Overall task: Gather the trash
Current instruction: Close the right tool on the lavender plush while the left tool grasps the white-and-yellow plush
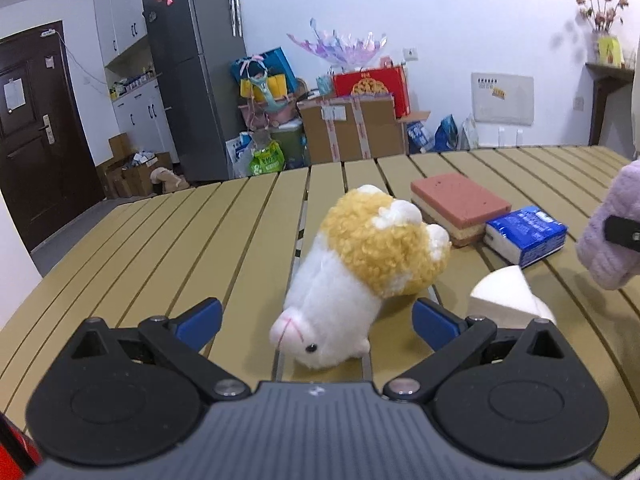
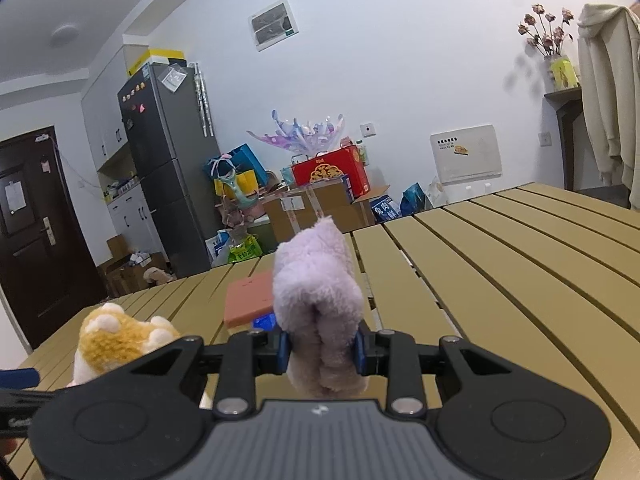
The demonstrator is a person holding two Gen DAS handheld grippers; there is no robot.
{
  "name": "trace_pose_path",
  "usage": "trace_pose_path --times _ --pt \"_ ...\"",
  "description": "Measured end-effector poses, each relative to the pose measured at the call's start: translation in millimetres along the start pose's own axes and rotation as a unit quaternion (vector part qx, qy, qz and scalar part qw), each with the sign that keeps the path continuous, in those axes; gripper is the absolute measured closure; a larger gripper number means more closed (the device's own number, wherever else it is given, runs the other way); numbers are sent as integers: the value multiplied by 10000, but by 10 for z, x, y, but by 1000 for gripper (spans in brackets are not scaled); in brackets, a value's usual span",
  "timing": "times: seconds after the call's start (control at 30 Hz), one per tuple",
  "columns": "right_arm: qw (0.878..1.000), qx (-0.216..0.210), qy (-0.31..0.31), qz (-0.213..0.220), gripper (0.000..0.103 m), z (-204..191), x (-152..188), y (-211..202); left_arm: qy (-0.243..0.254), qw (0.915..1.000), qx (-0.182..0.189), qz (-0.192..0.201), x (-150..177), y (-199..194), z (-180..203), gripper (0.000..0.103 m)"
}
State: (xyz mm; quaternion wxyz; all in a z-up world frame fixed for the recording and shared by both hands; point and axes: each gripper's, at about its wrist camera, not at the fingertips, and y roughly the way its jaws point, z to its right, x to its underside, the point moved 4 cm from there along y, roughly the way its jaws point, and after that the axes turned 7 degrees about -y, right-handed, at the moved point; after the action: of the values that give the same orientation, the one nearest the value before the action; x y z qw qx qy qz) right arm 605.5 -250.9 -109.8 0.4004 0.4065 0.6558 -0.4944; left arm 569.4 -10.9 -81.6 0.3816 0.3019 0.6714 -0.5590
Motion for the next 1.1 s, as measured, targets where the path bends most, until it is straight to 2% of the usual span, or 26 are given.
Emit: trace_pose_path --times 0.3,0.33,0.4,0.47,0.77,1.1 --pt "9999 -35 101 -20 75 78 -12 30 -84 9993 70 -351 -44 327 42 0" --pt "9999 -46 93 -20 75 77 -9 32 -82 9992 70 -373 -40 352 43 4" --pt "9999 -75 72 -25 75 62 4 22 -57 9990 48 -445 -26 398 45 16" --pt "9999 -101 54 -20 75 46 8 27 -46 9986 18 -520 -4 435 40 45" --pt "9998 -204 -41 -56 75 -4 30 32 -23 9995 -109 -285 50 325 15 51" --pt "9990 -290 -330 -32 75 -138 -6 -101 -85 9998 -114 -145 1 39 -80 51"
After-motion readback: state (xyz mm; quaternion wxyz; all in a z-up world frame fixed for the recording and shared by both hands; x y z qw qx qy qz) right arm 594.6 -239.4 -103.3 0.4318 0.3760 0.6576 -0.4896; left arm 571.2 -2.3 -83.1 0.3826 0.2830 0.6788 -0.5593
